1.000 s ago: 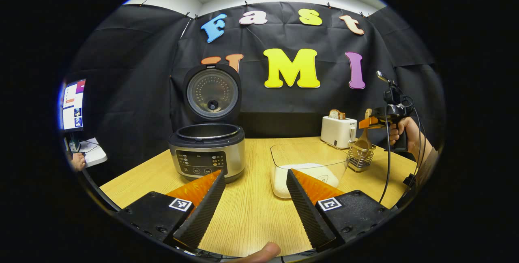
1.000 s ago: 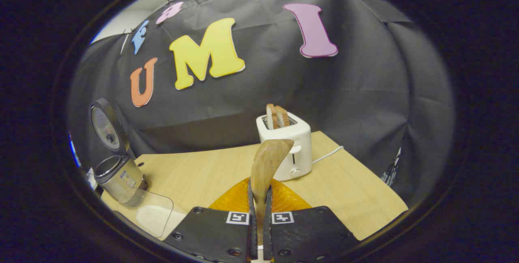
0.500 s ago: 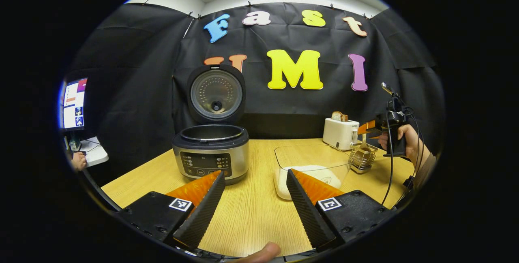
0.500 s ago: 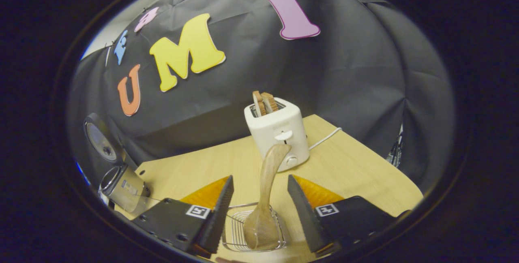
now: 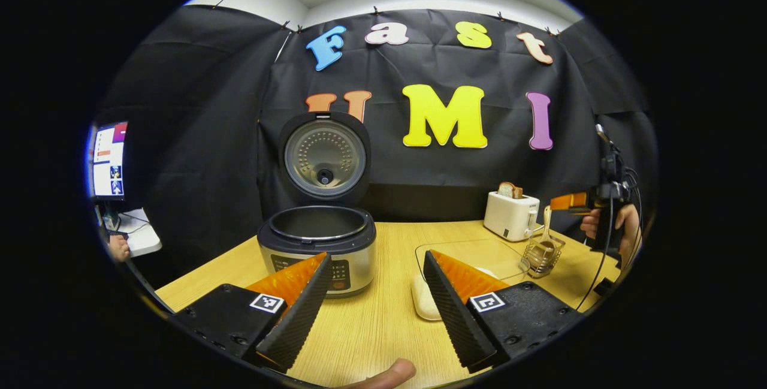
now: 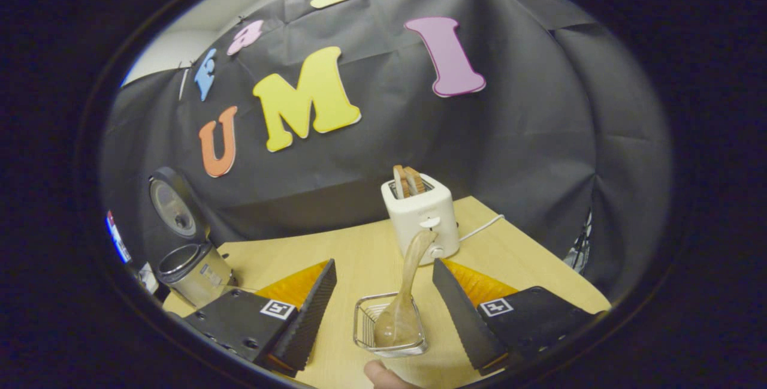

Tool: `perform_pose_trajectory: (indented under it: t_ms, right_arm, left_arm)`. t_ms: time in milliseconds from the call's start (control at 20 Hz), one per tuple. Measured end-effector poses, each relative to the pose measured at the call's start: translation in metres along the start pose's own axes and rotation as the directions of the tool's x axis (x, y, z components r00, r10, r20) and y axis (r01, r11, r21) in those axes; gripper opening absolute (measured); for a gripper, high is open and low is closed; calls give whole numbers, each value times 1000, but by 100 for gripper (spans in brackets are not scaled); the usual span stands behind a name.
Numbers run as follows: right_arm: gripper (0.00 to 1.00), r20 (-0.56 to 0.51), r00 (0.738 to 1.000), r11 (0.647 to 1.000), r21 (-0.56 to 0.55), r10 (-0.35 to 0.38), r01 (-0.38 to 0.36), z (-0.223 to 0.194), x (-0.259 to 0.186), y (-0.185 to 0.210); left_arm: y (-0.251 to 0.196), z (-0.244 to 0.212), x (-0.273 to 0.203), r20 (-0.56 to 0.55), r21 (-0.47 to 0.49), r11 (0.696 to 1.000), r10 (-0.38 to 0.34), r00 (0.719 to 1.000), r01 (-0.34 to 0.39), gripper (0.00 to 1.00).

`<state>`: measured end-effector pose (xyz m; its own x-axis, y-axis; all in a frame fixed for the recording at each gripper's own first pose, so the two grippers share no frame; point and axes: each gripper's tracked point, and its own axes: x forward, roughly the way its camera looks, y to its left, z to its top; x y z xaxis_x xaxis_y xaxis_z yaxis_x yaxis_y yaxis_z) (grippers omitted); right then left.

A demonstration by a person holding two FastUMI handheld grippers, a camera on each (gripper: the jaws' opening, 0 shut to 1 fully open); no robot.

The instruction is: Close the left gripper, press the button to open the rice cooker; take a wooden spoon from the chopstick holder with the right hand, scoop a spoonful of rice and pour it into the rice cooker, then put the wooden spoon back into the chopstick holder.

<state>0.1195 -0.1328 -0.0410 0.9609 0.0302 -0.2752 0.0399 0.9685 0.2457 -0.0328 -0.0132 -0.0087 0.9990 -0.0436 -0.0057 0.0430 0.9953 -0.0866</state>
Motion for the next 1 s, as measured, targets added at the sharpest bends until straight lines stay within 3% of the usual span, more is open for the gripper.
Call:
perform_pose_trajectory:
  t_ms: [300,350,600,700,950,1000]
  right_arm:
    - [95,26,998,993,-102,56,-53,-16,-49,14]
    - [96,33,998,993,-107,61,-57,-17,-55,15]
    - [95,66,994,988,-137,86,-76,-24,-86,22]
    - [92,88,993,985,-159,82,-67,-32,-98,23]
    - [96,103,990,978,-194,94,-72,-41,-105,22]
    - [92,103,990,977,-197,98,-76,-43,-105,22]
  left_arm:
    - [29,53,31,53,61,995,70,996,-73,96]
    - [31,67,34,67,66,995,76,995,-80,100]
    - [36,155,54,155,94,991,83,984,-98,96]
    - [36,190,68,159,86,992,78,984,-93,96]
    - [54,258,111,182,79,987,121,976,-137,96]
    - [57,266,121,178,74,988,123,976,-138,96]
